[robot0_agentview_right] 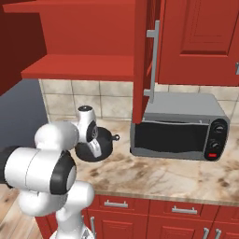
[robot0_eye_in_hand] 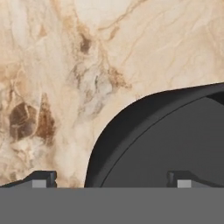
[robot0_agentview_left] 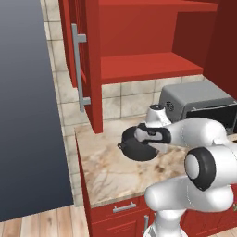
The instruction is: Pick the kettle from the cabinet and place it on a stove burner. Then pick the pot from the counter and place it on another stove burner. Finally, turn both burners on.
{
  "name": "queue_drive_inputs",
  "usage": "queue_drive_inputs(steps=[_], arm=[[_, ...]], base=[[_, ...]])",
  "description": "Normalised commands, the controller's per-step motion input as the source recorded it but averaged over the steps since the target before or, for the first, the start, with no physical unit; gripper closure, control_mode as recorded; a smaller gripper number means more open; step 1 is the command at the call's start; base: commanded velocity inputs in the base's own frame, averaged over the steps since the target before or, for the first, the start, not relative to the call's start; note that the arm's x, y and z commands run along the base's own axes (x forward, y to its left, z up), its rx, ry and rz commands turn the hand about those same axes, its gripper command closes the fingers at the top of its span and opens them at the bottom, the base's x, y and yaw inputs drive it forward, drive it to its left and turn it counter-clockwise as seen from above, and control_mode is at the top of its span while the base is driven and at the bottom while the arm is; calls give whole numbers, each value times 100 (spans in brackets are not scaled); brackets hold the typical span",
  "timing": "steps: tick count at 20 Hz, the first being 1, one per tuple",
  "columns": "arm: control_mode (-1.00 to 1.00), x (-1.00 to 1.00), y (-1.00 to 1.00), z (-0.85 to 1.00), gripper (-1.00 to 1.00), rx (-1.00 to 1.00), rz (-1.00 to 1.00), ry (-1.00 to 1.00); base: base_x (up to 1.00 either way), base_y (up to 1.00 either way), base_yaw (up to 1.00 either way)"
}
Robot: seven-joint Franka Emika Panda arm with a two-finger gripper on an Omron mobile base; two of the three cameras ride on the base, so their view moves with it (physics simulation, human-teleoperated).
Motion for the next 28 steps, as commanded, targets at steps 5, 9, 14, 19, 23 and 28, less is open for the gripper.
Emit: queue_drive_inputs(steps=[5,9,14,19,23,28], arm=[[-100,12,0,-23,-100,0,0,8],[-100,11,0,-25,100,0,0,5],[-100,0,0,-18,100,0,0,1],[-100,0,0,-8,100,0,0,0],[-100,0,1,0,100,0,0,0],[-100,0,1,12,100,0,-2,0]], base=[[0,0,0],[0,0,0],[0,0,0],[0,0,0],[0,0,0],[0,0,0]])
